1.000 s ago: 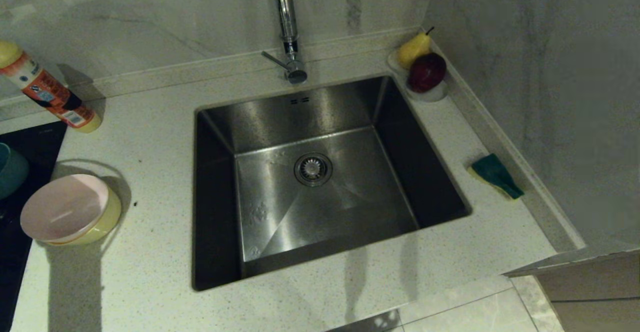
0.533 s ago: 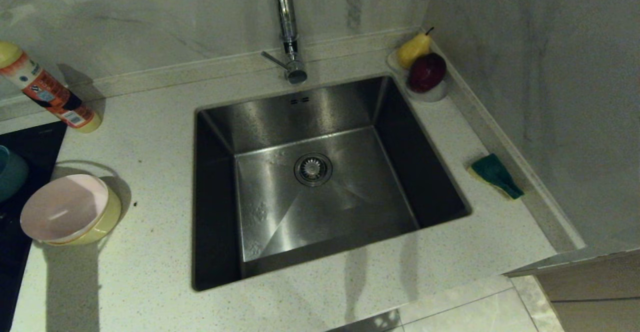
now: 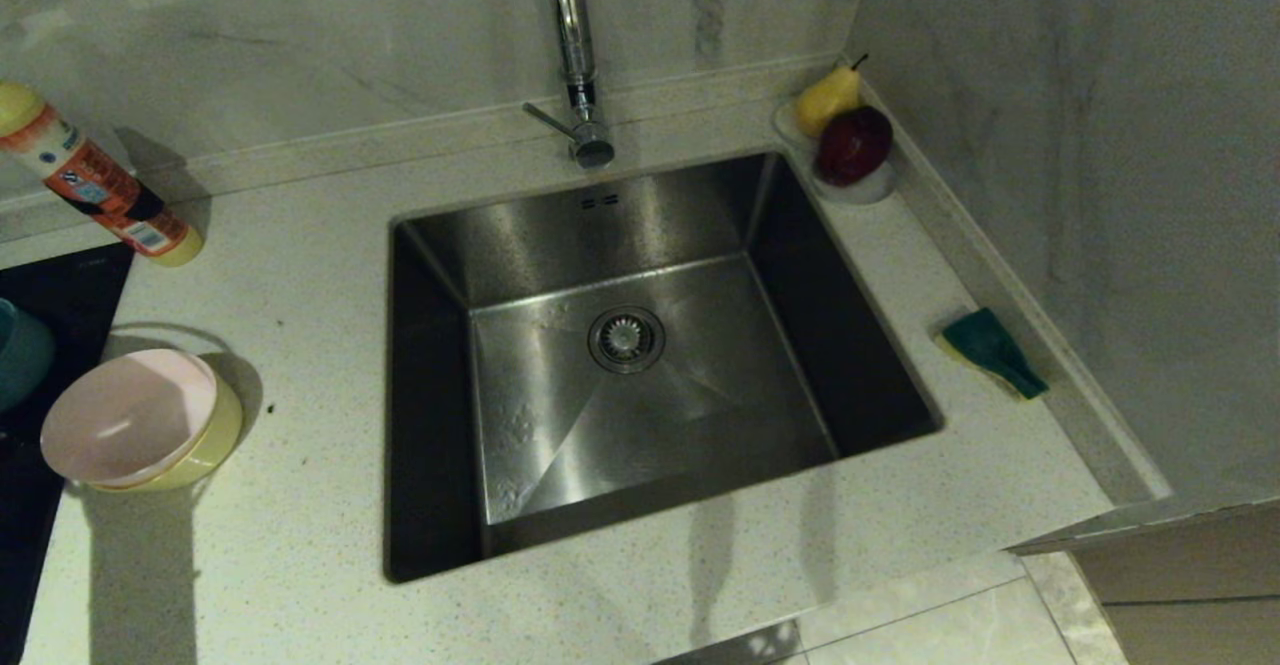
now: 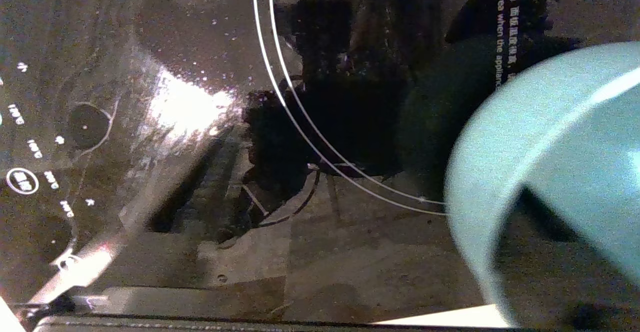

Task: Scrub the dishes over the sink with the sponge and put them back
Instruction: Place the bowl on the bowl

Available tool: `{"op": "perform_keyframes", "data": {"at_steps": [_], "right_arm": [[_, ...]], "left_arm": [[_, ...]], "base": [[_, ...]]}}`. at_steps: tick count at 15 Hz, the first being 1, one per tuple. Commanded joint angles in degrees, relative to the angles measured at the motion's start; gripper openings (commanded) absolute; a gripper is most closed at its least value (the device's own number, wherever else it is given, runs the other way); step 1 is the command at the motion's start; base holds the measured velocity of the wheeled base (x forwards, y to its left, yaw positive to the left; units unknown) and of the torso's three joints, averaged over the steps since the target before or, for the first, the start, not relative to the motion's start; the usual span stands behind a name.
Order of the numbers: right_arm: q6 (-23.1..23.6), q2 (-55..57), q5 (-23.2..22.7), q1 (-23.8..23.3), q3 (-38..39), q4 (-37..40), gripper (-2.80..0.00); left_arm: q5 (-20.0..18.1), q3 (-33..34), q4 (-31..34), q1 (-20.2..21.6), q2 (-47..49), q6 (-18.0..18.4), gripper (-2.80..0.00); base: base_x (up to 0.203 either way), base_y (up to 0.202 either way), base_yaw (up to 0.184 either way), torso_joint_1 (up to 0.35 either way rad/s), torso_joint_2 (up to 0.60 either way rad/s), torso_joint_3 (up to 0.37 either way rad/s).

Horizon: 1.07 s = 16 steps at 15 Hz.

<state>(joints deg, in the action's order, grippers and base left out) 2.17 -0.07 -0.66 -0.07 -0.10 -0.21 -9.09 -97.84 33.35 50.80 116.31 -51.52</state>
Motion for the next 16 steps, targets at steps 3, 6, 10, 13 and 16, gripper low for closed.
{"op": "perform_keyframes", "data": {"at_steps": [3,6,10,13,16], "right_arm": [[0.0,0.1,0.0,0.0,0.0,-0.1,-2.80],[0.0,0.1,0.0,0.0,0.0,-0.1,-2.80],[0.0,0.1,0.0,0.0,0.0,-0.1,-2.80],[0.0,0.1,0.0,0.0,0.0,-0.1,-2.80],[0.0,0.1,0.0,0.0,0.0,-0.1,-2.80]], "left_arm": [[-0.1,-1.0,0.2,0.1,0.1,-0.5,-2.80],[-0.2,-2.4,1.5,0.1,-0.1,-0.5,-2.80],[-0.4,-3.8,3.9,0.0,-0.8,-0.4,-2.80],[-0.4,-3.8,4.5,0.0,-1.8,-0.4,-2.80],[-2.6,-4.2,6.5,0.0,-6.4,-0.3,-2.80]], "base": [[0.000,0.000,0.000,0.000,0.00,0.000],[0.000,0.000,0.000,0.000,0.00,0.000],[0.000,0.000,0.000,0.000,0.00,0.000],[0.000,0.000,0.000,0.000,0.00,0.000],[0.000,0.000,0.000,0.000,0.00,0.000]]}}
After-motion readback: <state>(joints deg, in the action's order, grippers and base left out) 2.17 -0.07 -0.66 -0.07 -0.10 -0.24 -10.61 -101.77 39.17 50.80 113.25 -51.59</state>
